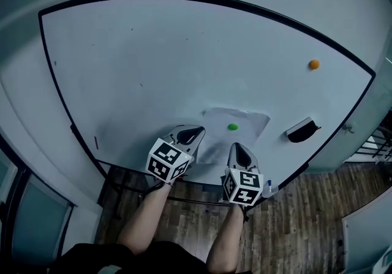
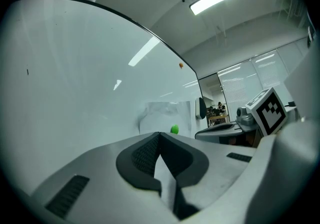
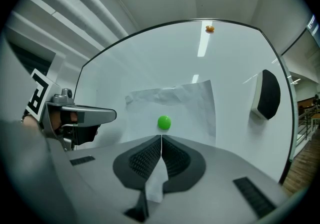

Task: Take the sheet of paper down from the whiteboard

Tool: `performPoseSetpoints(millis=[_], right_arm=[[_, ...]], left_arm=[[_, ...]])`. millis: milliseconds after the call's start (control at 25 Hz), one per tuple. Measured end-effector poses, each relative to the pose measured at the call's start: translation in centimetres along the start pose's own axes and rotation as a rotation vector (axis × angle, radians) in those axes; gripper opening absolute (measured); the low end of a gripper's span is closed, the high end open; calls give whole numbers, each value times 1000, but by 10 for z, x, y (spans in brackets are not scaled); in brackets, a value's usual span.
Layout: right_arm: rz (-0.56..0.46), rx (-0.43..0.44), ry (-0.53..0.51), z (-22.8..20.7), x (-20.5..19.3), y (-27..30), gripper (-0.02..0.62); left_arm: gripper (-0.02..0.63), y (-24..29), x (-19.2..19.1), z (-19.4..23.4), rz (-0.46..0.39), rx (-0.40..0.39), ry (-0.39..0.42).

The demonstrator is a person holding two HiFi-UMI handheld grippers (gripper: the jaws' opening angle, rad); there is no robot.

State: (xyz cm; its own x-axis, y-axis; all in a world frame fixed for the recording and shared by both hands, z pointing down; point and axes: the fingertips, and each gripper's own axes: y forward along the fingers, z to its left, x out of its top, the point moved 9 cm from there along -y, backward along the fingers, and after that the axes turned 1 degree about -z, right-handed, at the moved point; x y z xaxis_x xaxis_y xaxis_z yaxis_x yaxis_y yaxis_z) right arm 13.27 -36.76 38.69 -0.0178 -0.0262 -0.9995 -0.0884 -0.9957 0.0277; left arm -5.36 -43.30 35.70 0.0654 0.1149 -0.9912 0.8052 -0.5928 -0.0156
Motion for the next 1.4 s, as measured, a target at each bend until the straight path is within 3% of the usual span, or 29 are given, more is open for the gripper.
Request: performPoseSetpoints(millis=[280, 440, 560, 680, 840, 1000, 1400], right_arm=[[-12, -30, 9, -8, 2, 3, 25], [-34, -33, 17, -7, 7, 8, 26], [-50, -41, 21, -4, 11, 11, 26], [-61, -55, 26, -3, 14, 14, 28], [-69, -65, 24, 1, 14, 17, 37], [-61, -62, 6, 4, 15, 23, 112], [-49, -154, -70, 13, 19, 43, 129]], left_arm=[[20, 8, 26, 9, -61, 18, 41], [25, 13, 39, 16, -55, 6, 85], [97, 17, 43, 19, -32, -5, 107], [101, 28, 42, 20, -11, -36, 106], [92, 37, 40, 19, -2, -68, 111], [23, 38, 36, 25, -3, -47, 104], [20, 34, 24, 31, 21, -75, 68]])
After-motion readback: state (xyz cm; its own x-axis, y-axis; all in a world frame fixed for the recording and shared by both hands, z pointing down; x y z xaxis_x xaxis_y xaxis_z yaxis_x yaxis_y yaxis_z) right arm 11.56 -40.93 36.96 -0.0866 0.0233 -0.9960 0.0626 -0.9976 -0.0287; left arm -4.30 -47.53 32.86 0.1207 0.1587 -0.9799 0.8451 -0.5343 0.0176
